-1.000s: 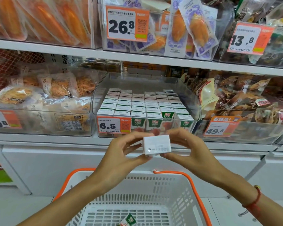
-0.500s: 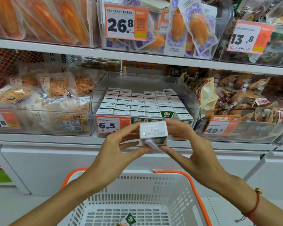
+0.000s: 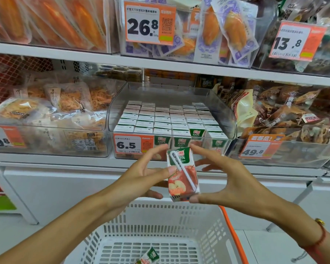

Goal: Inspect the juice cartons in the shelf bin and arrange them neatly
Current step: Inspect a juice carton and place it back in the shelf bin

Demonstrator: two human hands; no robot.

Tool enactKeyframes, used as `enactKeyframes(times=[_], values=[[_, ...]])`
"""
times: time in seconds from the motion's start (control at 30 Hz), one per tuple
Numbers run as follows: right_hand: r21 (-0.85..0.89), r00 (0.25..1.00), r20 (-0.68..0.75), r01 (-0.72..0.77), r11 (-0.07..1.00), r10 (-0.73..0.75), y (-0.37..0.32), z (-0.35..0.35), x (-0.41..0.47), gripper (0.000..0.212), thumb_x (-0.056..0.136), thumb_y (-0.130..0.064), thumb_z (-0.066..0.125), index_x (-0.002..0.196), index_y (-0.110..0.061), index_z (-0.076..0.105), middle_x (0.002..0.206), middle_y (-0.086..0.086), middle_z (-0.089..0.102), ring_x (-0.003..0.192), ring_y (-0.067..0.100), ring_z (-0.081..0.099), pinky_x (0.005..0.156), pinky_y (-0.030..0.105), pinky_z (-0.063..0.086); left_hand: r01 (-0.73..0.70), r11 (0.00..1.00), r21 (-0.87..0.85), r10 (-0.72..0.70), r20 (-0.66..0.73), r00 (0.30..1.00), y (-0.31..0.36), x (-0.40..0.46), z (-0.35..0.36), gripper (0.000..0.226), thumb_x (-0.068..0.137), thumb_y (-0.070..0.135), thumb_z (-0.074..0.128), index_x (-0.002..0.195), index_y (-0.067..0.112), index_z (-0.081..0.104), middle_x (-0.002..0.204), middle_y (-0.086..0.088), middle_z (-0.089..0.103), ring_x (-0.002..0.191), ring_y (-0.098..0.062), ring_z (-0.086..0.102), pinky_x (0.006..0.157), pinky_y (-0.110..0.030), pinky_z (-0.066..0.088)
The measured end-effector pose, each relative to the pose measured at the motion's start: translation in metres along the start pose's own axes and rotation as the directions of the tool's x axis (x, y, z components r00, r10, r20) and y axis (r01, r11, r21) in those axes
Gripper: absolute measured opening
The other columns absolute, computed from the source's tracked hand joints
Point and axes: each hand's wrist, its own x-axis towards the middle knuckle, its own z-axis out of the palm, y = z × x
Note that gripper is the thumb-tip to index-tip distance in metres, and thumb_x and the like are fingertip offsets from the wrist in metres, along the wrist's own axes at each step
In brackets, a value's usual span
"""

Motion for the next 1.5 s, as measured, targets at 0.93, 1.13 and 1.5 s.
enactKeyframes(times=[0.93, 1.13, 1.5], values=[[0.579, 0.877, 0.219, -0.469, 0.667, 0.427, -0.003, 0.014, 0.010, 0.039, 0.081, -0.049, 0.059, 0.113, -0.029, 0.069, 0.102, -0.003, 0.076, 0.095, 0.010, 0.071, 0.077, 0.018, 0.056, 0.154, 0.940, -0.305, -0.167, -0.017, 0.986, -0.016, 0.008, 0.017, 0.081, 0.058, 0.037, 0.086, 0.131, 0.039, 0.048, 0.108, -0.003, 0.075, 0.102, -0.011, 0.070, 0.086, -0.028, 0.057], [0.635, 0.927, 0.038, -0.311, 0.707, 0.374, -0.003, 0.020, 0.011, 0.046, 0.072, -0.037, 0.071, 0.117, -0.036, 0.061, 0.093, -0.001, 0.077, 0.089, 0.013, 0.073, 0.073, 0.017, 0.056, -0.062, 0.987, -0.148, 0.038, -0.163, 0.986, -0.015, 0.006, 0.025, 0.082, 0.062, 0.030, 0.084, 0.125, 0.056, 0.039, 0.105, 0.009, 0.075, 0.100, -0.006, 0.070, 0.077, -0.017, 0.053], [-0.307, 0.964, -0.258, -0.023, 0.952, -0.060, -0.004, 0.026, 0.008, 0.051, 0.078, -0.021, 0.081, 0.126, -0.026, 0.065, 0.114, -0.020, 0.067, 0.104, 0.007, 0.064, 0.084, 0.030, 0.056, 0.264, 0.888, -0.376, -0.320, -0.095, 0.943, 0.001, 0.014, -0.005, 0.059, 0.075, 0.058, 0.069, 0.118, 0.019, 0.063, 0.101, -0.011, 0.076, 0.091, -0.023, 0.074, 0.070, -0.031, 0.062]])
